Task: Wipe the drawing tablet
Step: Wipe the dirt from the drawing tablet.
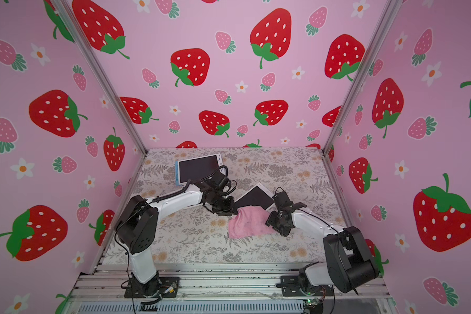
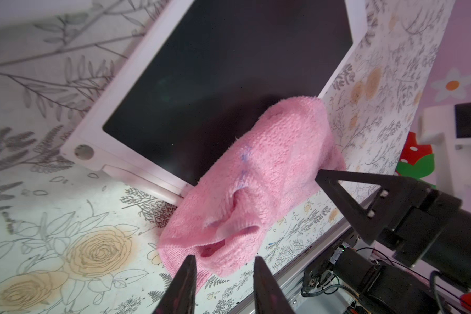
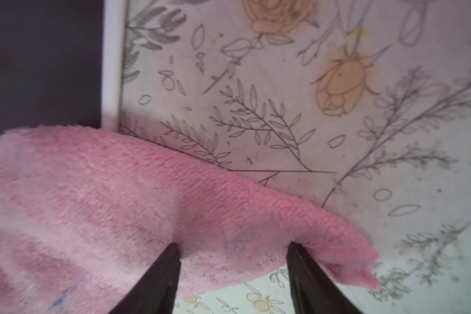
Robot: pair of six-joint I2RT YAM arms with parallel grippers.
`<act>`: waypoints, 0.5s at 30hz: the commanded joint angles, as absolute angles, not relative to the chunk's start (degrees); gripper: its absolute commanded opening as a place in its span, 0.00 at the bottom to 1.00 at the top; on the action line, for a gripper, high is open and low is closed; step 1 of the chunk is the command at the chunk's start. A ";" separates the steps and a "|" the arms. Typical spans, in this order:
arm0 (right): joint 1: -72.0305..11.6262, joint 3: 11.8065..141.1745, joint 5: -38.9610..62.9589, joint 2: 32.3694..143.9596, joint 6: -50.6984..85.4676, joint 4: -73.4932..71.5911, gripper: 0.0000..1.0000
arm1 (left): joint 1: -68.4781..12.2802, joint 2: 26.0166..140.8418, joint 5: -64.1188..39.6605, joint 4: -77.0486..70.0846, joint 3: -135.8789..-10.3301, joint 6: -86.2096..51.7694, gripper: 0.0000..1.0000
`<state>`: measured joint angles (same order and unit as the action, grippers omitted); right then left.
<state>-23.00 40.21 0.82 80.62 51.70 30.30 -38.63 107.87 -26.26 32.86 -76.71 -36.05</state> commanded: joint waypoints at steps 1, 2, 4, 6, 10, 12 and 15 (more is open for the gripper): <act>-22.67 38.36 2.81 84.10 50.77 28.36 0.37 | -40.23 111.36 -26.57 32.85 -75.19 -36.56 0.31; -22.68 38.32 2.81 82.99 50.69 27.83 0.22 | -40.66 111.83 -25.84 32.33 -74.44 -36.63 0.26; -23.34 38.53 2.24 78.95 49.75 27.23 0.05 | -40.81 112.10 -25.70 30.67 -72.96 -37.28 0.20; -25.96 39.39 1.05 74.19 48.29 26.28 0.00 | -40.90 111.41 -25.88 28.55 -71.30 -38.11 0.15; -33.58 42.80 3.08 72.68 46.49 21.97 0.00 | -41.47 111.22 -27.11 25.14 -69.45 -39.60 0.11; -37.65 44.57 4.51 75.38 47.46 18.52 0.00 | -41.69 111.36 -27.48 23.62 -68.49 -40.44 0.11; -42.26 47.96 5.33 82.64 49.53 15.57 0.00 | -41.67 111.06 -28.04 21.56 -67.16 -41.69 0.10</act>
<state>-39.40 45.98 3.33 77.87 48.62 20.10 -41.21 111.57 -27.70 24.16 -68.79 -39.70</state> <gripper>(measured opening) 0.048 0.103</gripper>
